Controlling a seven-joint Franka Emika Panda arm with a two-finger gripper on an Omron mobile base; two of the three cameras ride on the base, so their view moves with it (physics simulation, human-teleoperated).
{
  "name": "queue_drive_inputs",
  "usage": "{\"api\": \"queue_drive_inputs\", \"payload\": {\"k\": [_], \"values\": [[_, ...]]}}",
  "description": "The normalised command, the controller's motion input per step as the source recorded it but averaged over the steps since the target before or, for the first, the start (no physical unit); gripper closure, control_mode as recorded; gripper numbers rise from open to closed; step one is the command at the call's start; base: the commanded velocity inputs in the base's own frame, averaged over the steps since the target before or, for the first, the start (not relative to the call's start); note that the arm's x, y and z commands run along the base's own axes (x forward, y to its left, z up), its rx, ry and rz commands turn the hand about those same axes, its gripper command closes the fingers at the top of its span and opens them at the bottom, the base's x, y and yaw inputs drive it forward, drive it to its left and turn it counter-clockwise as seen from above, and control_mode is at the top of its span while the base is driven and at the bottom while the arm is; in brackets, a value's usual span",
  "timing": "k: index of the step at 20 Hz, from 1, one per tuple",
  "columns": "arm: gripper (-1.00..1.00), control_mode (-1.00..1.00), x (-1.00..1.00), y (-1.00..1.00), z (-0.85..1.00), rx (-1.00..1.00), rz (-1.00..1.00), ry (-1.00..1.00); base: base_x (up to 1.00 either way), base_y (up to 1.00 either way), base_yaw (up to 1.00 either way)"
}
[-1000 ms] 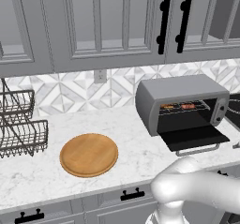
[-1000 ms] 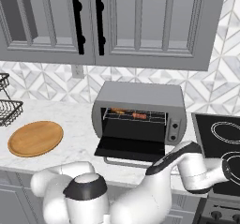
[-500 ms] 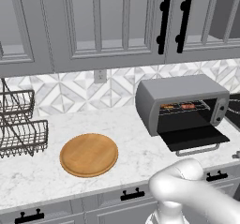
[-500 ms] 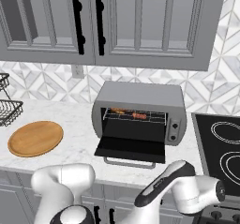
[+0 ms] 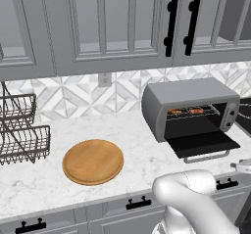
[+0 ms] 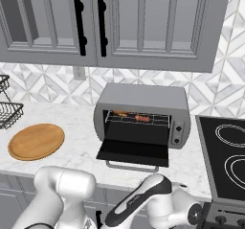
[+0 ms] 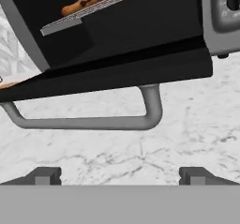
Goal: Pick up the kebab skewer and baguette bread, and place them inside the toaster oven. Close the toaster oven door and start by setting the timer.
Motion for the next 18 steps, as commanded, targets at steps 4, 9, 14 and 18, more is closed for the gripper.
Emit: {"api": "queue_drive_inputs", "payload": {"k": [4, 9, 14, 18], "values": [[-1.0, -1.0, 0.05, 0.08, 0.0, 0.0, -0.08, -0.13, 0.0, 0.0, 0.0], [-1.0, -1.0, 0.21, 0.09, -0.08, -0.01, -0.04, -0.14, 0.0, 0.0, 0.0], [-1.0, -1.0, 0.22, 0.0, -0.07, -0.04, 0.0, -0.04, 0.0, 0.0, 0.0], [-1.0, -1.0, 0.28, -0.04, 0.0, -0.01, -0.02, 0.0, 0.0, 0.0, 0.0]]}}
